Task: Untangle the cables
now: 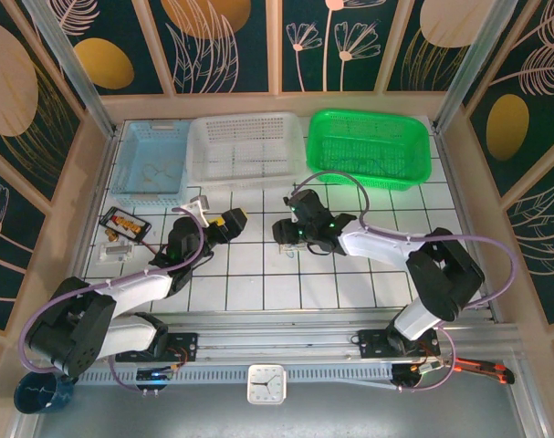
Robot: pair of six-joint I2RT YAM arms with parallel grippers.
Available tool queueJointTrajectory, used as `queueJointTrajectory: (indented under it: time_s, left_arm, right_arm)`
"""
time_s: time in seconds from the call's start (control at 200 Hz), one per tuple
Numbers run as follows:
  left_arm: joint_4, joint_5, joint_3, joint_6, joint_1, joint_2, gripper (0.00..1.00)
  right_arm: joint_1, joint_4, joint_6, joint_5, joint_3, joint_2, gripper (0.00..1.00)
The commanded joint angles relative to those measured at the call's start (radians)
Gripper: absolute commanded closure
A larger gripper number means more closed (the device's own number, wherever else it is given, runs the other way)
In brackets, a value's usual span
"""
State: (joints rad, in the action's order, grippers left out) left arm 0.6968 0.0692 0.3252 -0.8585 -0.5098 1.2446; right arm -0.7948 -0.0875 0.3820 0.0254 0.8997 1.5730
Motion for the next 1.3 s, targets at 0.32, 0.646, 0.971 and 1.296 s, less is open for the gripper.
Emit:
queueJointTrajectory:
  time_s: [0.32, 0.646, 0.971, 1.296]
  left_arm:
    - [-0.016, 0.089, 0.046, 0.076, -0.004, 0.014, 0.01]
    - [0.059, 0.222, 0.090, 0.059, -0.020, 0.134, 0.01]
    - [0.098, 0.229, 0.101, 0.038, -0.039, 0.176, 0.01]
    - [0.151, 0.248, 0.112, -0.006, -0.047, 0.254, 0.15]
  right_arm:
    - [-0.004, -0.024, -0.023, -0.007, 0.074, -0.083, 1.00]
    - [-0.003, 0.047, 0.029, 0.045, 0.012, -0.224, 1.00]
    - [-0.001, 0.076, 0.035, 0.060, -0.004, -0.246, 1.00]
    - [-0.001, 0.090, 0.040, 0.074, -0.013, -0.266, 1.00]
